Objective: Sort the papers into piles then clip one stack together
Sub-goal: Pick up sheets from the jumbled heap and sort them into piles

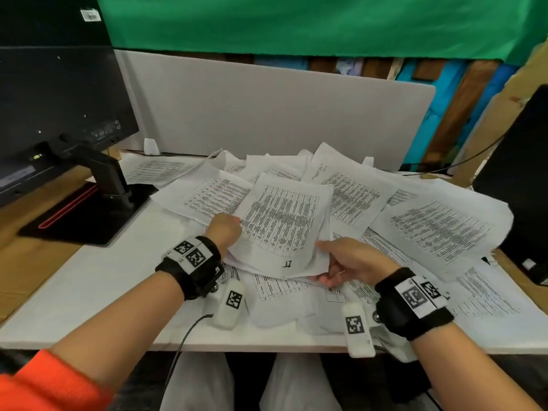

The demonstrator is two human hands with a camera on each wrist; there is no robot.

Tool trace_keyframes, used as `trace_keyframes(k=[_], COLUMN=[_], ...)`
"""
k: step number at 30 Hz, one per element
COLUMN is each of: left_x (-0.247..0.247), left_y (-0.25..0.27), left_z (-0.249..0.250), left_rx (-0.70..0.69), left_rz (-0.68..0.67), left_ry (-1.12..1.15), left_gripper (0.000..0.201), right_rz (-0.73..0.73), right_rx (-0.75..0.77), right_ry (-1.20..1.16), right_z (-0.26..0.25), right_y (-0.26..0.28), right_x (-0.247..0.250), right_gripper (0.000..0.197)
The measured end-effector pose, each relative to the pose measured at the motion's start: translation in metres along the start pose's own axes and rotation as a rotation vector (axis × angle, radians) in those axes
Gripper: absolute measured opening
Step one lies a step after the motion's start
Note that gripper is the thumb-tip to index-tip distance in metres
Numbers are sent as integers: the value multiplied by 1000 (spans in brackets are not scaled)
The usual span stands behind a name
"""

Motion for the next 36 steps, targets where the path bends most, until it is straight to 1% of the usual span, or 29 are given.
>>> trace_keyframes(k=[2,3,4,6,8,9,10,11,12,13,15,16,17,18,19,20,21,24,27,29,30,31,33,34,35,36], left_x=[6,8,6,-6,-20,-24,-26,-24,-18,-3,43,61,73,75,72,69,68,77,104,127,136,142,149,150,149,147], left_y=[-7,-9,-9,-4,3,6,5,2,-4,-11,-26,-32,-38,-44,-48,-51,-52,-44,-11,28,49,68,100,112,123,130], left_z=[-5,-7,-8,-6,-3,-1,0,-1,-3,-5,-15,-21,-26,-27,-25,-22,-17,21,83,130,150,167,193,203,213,220], left_rx=[30,56,78,76,26,-9,-19,-10,26,68,158,189,209,195,163,112,40,-257,-580,-828,-958,-1079,-1261,-1316,-1345,-1344], left_rz=[11,5,-20,-89,-142,-163,-177,-191,-183,-116,138,223,255,227,172,128,118,193,365,507,552,573,551,509,444,358], left_ry=[-133,-207,-268,-344,-457,-512,-525,-486,-394,-303,-152,-67,58,180,237,204,136,-20,-83,-107,-133,-162,-199,-199,-176,-136], left_gripper=[51,55,55,49,45,43,39,35,34,42,67,73,73,67,57,48,42,43,42,41,42,43,45,44,42,40], right_rz=[211,297,350,323,269,269,293,325,354,364,365,359,344,325,313,300,296,291,263,209,204,214,344,427,463,445], right_rx=[19,23,38,44,30,24,26,29,41,41,47,41,32,32,35,42,55,61,62,61,67,94,189,268,368,470], right_ry=[161,190,177,32,-70,-66,-42,-15,5,26,-4,-53,-105,-141,-164,-192,-221,-247,-257,-291,-279,-213,0,62,58,-6], right_z=[-3,-5,-6,-5,-6,-7,-11,-13,-13,-12,-4,0,3,4,5,4,3,2,3,0,-4,-12,-38,-55,-73,-90], right_y=[-11,-17,-24,-38,-50,-55,-55,-57,-60,-63,-72,-74,-73,-72,-71,-68,-69,-63,-60,-53,-47,-39,-18,-7,6,10], right_x=[30,42,48,40,20,12,7,7,8,10,17,20,21,21,20,18,18,16,16,14,15,17,32,39,42,43], right_gripper=[45,43,47,60,76,78,73,64,54,49,41,37,32,25,16,11,11,25,30,28,29,30,40,61,78,89])
Point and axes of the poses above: each hand's wrist, its own y-axis away from the middle knuckle, its own x-axis out of the back of the hand, z = x × y, the point moved 9 cm from there along -y, towards the middle knuckle, and after that the axes turned 4 degrees about z, right-handed, at the moved point
